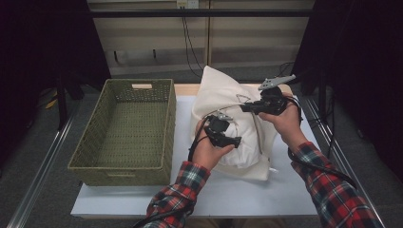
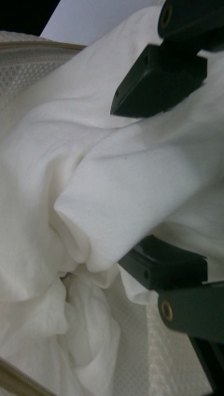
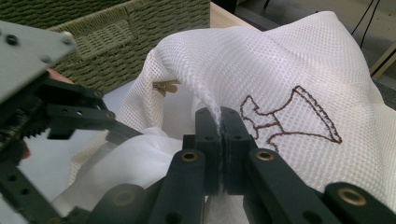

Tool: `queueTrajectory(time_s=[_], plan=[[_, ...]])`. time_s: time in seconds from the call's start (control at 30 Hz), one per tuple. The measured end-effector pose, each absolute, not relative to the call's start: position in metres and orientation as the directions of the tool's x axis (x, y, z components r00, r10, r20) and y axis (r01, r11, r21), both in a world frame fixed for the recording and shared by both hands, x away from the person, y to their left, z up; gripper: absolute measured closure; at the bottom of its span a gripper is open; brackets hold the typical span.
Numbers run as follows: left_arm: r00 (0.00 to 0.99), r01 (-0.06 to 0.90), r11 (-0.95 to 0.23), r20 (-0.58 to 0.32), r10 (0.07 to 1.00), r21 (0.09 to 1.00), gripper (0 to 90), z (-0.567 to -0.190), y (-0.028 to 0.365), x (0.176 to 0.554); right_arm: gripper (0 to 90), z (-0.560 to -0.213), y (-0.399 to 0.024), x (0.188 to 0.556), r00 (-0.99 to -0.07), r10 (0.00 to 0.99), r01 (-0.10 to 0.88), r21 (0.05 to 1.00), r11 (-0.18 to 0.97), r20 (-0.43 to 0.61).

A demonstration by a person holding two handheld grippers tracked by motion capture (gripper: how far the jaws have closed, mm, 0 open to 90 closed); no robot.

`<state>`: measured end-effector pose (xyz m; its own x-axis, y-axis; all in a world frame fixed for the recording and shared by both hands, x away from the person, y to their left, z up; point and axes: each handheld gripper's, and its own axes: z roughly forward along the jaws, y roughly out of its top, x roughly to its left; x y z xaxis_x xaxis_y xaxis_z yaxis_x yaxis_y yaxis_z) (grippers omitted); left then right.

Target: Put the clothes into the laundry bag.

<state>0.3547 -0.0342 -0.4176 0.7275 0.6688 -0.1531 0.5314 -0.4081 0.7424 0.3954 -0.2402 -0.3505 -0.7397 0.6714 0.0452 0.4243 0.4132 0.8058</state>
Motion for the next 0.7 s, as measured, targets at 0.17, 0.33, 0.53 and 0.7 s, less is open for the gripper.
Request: queueTrajectory(time_s=[0.17, 0.33, 0.53, 0.7], plan=[[0.738, 0.502, -0.447, -0.097, 0.668, 0.74, 15.9, -0.415, -0.027, 0.347, 87.9, -0.353, -0.241, 0.399, -0.743, 0.668, 0.427, 0.806, 0.411, 0.053], [0.747, 0.516, -0.471, -0.106, 0.657, 0.716, 14.8, -0.422, -0.024, 0.344, 87.9, -0.353, -0.238, 0.401, -0.749, 0.661, 0.425, 0.804, 0.417, 0.053], [0.755, 0.526, -0.478, -0.128, 0.644, 0.703, 19.8, -0.44, -0.029, 0.34, 87.9, -0.353, -0.237, 0.403, -0.751, 0.658, 0.424, 0.8, 0.425, 0.049], [0.775, 0.522, -0.513, -0.129, 0.618, 0.681, 26.6, -0.449, -0.034, 0.34, 88.0, -0.352, -0.238, 0.403, -0.75, 0.66, 0.424, 0.8, 0.424, 0.048]])
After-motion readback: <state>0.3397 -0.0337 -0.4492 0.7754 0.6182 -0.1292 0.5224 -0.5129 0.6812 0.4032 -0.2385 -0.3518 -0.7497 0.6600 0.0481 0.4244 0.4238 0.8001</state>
